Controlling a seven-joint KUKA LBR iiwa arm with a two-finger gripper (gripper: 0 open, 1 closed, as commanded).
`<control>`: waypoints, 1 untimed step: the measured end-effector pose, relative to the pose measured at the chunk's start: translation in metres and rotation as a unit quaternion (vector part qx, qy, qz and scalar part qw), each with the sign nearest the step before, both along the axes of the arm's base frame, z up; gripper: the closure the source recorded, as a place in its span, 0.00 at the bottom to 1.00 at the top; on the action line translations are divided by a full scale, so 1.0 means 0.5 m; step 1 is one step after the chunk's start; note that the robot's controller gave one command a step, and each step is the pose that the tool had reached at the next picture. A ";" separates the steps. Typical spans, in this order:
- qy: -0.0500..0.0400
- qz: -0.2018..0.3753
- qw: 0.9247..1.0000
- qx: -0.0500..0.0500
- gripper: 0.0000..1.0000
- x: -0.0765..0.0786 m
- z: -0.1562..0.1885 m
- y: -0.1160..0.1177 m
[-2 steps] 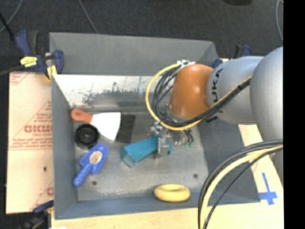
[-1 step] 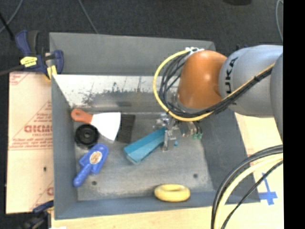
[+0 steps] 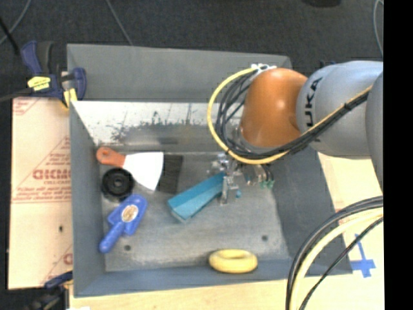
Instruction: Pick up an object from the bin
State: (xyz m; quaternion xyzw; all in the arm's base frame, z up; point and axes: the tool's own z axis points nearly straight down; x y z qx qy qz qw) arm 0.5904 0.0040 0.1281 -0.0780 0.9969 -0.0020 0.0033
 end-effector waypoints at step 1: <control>0.001 -0.001 1.000 -0.001 1.00 0.028 0.203 0.023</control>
Offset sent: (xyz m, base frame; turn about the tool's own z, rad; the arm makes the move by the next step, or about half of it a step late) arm 0.0000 0.0000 0.0000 0.0000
